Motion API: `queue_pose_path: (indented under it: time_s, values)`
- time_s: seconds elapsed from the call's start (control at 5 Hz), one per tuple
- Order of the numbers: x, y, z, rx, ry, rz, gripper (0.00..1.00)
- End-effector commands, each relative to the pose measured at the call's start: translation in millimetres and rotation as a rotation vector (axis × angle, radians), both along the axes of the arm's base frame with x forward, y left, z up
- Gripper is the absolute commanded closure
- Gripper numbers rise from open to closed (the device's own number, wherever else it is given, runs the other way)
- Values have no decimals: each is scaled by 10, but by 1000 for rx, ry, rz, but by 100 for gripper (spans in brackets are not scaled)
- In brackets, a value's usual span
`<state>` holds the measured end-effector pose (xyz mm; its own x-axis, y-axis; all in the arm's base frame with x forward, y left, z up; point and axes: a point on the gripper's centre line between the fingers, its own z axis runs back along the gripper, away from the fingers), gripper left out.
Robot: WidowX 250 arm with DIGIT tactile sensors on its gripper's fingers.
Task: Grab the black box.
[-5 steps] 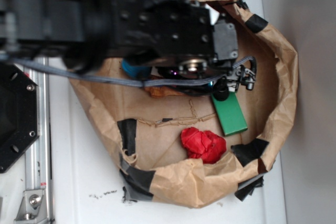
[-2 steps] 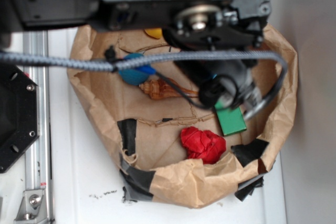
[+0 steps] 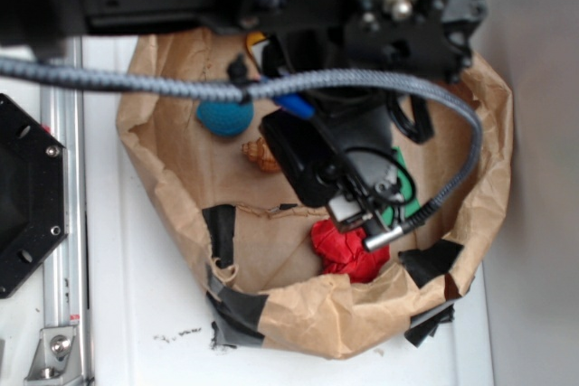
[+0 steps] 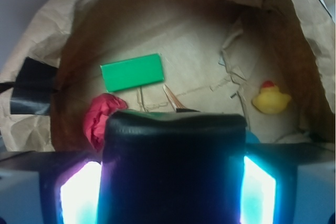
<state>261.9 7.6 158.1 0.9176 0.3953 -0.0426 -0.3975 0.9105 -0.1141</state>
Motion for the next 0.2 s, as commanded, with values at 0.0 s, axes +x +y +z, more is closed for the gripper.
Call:
queue_pose_path:
  time_s: [0.0]
  values:
    - [2, 124, 31, 64, -81, 72, 100]
